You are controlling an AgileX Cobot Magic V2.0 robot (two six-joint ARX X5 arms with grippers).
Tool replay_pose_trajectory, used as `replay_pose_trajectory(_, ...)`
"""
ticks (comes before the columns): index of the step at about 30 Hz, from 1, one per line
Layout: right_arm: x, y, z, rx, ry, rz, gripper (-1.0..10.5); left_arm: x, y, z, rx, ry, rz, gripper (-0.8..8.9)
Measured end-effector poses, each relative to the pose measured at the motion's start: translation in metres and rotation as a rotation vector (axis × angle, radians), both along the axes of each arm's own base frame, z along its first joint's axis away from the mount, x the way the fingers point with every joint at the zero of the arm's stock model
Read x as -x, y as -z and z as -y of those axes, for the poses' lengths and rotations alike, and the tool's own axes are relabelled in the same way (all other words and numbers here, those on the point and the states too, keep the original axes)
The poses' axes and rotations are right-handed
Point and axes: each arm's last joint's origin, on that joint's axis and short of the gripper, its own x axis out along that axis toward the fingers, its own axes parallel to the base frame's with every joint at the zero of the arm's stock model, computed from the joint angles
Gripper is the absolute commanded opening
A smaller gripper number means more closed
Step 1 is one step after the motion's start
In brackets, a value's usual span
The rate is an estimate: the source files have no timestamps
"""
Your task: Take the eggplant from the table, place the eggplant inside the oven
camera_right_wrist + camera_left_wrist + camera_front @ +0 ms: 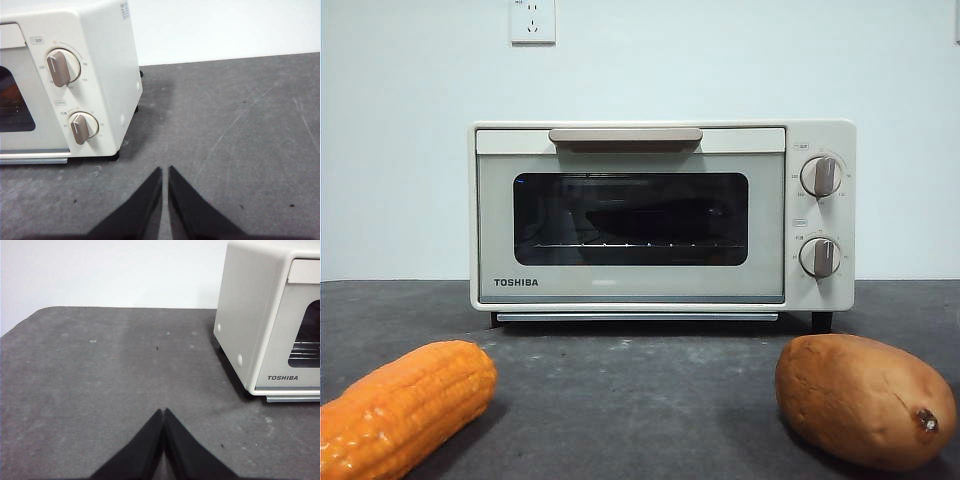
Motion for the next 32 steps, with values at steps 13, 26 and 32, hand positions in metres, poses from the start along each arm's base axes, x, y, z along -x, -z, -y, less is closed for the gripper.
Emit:
replay_pose_trajectory(13, 0.0, 0.0, 0.0, 0.0, 0.0, 0.0, 0.0, 0.0, -0.0001, 0.0, 0.0, 0.0, 0.0, 0.04)
replay_pose_trajectory(26, 0.0, 0.0, 0.0, 0.0, 0.0, 0.0, 0.0, 0.0, -0.0001, 0.0, 0.0, 0.0, 0.0, 0.04)
replay_pose_trajectory(32, 0.0, 0.0, 0.0, 0.0, 0.0, 0.0, 0.0, 0.0, 0.0, 0.0, 0.0, 0.0, 0.0, 0.04)
